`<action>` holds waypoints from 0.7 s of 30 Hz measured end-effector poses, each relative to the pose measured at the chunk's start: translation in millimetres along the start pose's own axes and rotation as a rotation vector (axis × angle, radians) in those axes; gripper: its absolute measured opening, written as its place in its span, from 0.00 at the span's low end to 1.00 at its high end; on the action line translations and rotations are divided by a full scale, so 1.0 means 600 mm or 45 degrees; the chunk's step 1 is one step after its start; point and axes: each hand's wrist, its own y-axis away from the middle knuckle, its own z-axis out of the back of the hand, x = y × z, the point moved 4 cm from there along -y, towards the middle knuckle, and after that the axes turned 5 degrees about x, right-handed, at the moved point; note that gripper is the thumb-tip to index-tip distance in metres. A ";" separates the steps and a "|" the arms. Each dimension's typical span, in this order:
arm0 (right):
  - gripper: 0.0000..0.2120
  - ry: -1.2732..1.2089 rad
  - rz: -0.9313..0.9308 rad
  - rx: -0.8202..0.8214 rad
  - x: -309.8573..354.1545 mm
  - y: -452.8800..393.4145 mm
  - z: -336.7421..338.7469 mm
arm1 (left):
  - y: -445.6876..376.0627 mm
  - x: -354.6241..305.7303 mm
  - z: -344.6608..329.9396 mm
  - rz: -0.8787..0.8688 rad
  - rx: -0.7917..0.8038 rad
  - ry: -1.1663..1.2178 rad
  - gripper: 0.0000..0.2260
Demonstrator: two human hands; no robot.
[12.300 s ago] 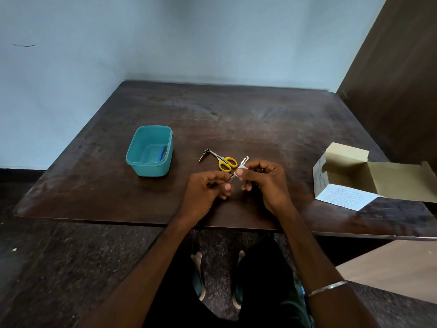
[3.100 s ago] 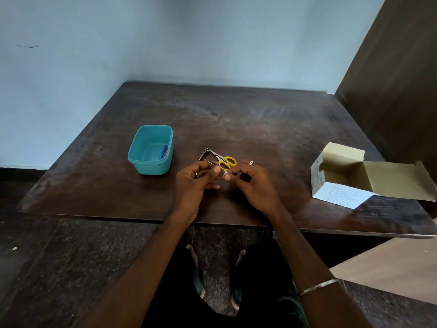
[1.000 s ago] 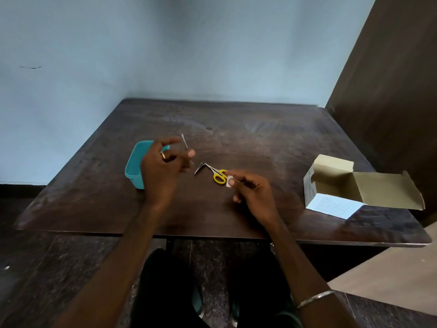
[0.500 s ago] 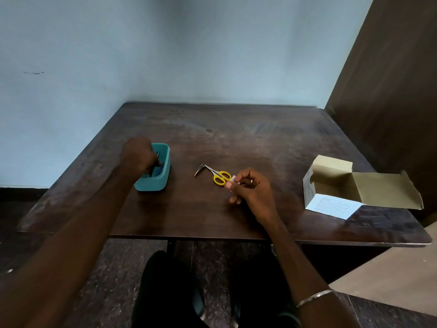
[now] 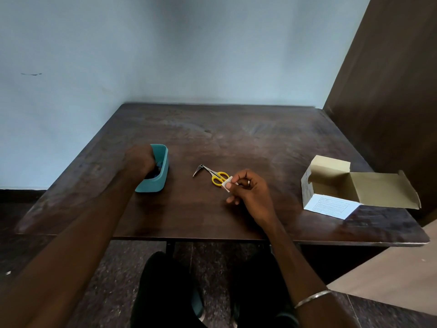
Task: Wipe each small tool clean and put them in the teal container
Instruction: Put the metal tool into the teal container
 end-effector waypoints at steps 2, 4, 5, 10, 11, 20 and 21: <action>0.07 -0.003 0.000 -0.001 -0.001 0.000 0.001 | 0.000 0.000 0.001 0.003 0.016 0.007 0.13; 0.07 -0.005 0.002 0.000 -0.001 0.000 0.001 | 0.001 -0.001 0.006 -0.003 0.020 -0.022 0.12; 0.07 -0.012 0.001 -0.005 -0.002 0.000 0.002 | 0.001 -0.003 0.010 -0.014 0.005 -0.038 0.11; 0.09 -0.071 0.005 -0.017 -0.005 -0.004 0.004 | 0.031 -0.038 0.056 -0.171 -0.464 -0.097 0.07; 0.10 -0.077 0.003 -0.020 -0.005 -0.005 0.004 | 0.044 -0.053 0.064 -0.231 -0.561 -0.081 0.07; 0.05 -0.040 0.026 -0.028 -0.006 -0.005 0.007 | 0.086 -0.173 -0.047 -0.476 -0.149 -0.239 0.13; 0.04 -0.026 0.034 -0.030 -0.007 -0.006 0.007 | 0.083 -0.171 -0.061 -0.468 -0.123 -0.232 0.14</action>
